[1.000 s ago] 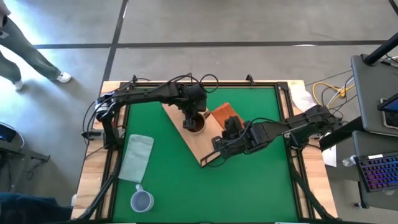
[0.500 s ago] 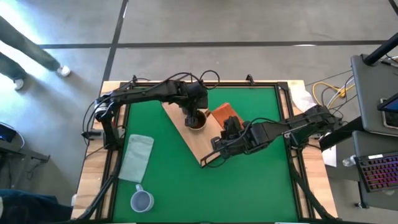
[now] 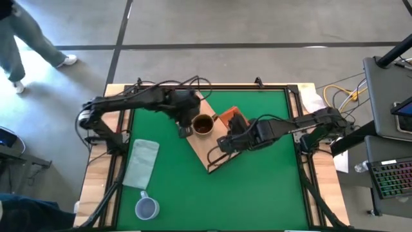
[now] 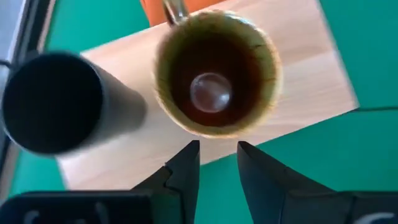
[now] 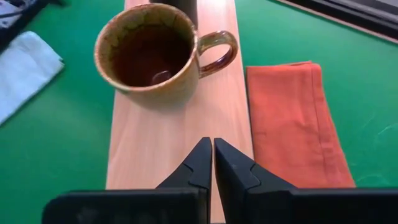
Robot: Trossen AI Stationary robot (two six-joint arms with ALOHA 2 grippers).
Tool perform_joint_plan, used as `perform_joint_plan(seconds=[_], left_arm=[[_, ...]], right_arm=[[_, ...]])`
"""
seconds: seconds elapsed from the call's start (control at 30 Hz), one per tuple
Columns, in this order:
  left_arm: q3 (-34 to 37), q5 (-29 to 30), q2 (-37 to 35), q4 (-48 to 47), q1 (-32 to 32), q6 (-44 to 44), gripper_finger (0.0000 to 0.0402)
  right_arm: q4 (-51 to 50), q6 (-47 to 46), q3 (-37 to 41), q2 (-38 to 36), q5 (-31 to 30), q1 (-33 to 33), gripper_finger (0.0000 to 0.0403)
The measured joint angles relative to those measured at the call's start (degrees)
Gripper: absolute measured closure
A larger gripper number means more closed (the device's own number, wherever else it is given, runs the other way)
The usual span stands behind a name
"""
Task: Stack small to large cups/mugs on shelf
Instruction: Put the brown mug on the shelf
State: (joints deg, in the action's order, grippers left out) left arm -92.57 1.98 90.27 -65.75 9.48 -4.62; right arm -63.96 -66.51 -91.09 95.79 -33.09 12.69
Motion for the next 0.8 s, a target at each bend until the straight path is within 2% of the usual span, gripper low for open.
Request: perform_joint_plan(seconds=[0.2,0.37,0.5,0.8], left_arm=[[14.94,-0.15,-9.3,13.07,-2.43,-12.17,0.0309],[24.25,0.04,-12.07,20.72,-2.37,-16.82,0.0309],[27.44,1.67,-12.01,23.3,-2.35,-17.51,0.0309],[28.57,2.67,-9.19,30.38,-1.3,-15.41,0.0309]], right_arm=[[1.95,5.68,0.0,0.0,4.08,-4.61,0.0394],[5.25,10.65,0.0,-0.01,8.0,-8.57,0.0394],[5.53,12.96,0.0,-0.02,9.63,-11.08,0.0394],[5.51,13.81,0.0,-0.04,10.69,-12.07,0.0394]])
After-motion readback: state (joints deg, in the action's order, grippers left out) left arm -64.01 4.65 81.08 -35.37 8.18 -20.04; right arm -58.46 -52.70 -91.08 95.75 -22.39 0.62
